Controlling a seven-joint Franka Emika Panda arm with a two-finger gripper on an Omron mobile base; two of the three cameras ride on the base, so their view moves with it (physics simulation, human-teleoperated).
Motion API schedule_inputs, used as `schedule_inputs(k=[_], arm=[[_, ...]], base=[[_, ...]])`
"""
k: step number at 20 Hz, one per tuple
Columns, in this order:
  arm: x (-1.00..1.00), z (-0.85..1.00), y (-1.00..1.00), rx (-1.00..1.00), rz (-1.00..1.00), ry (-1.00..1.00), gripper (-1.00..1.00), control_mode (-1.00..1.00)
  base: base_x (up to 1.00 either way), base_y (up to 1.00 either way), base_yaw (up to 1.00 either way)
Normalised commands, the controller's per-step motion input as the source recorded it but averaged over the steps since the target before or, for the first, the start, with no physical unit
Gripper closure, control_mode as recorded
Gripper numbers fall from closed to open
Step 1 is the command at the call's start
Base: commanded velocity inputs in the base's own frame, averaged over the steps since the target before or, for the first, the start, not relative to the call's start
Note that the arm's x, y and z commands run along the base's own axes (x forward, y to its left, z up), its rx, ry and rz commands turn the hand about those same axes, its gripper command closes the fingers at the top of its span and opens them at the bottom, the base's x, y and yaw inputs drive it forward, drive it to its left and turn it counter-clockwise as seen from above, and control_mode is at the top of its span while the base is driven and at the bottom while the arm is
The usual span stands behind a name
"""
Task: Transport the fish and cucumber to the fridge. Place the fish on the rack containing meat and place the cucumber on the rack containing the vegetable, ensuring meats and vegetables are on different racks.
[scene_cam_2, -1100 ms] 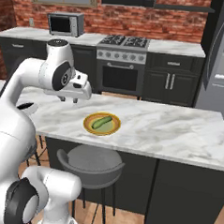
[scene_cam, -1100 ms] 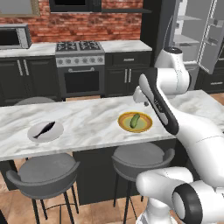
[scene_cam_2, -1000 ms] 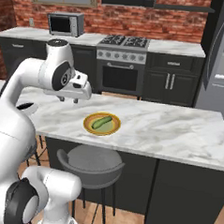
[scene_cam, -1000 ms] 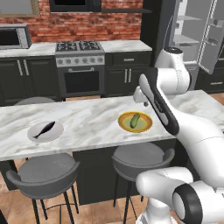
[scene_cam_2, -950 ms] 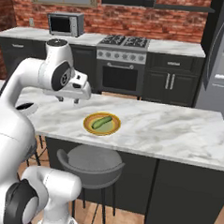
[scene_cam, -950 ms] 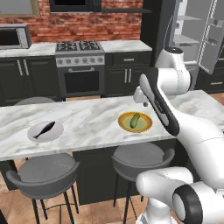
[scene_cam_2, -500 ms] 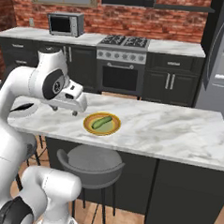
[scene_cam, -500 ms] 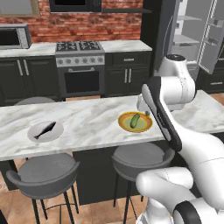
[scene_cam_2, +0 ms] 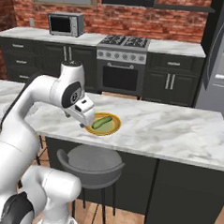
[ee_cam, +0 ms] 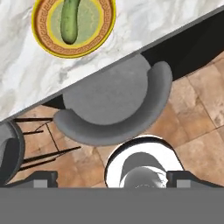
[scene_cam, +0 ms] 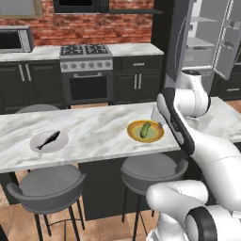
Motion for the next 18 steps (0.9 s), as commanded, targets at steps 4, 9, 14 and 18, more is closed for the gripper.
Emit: schedule_inputs(k=[4, 9, 14, 18], arm=[[0.91, -0.22, -0.06, 0.0, -0.01, 0.23, -1.0, -1.0], [0.87, -0.26, 0.0, 0.0, 0.0, 0.23, -1.0, -1.0], [0.64, -0.31, -0.05, 0.0, 0.0, 0.11, -1.0, -1.0], [0.62, -0.45, -0.07, 0.0, 0.0, 0.1, -1.0, -1.0]], base=[[0.0, 0.0, 0.0], [0.0, 0.0, 0.0], [0.0, 0.0, 0.0], [0.0, 0.0, 0.0]])
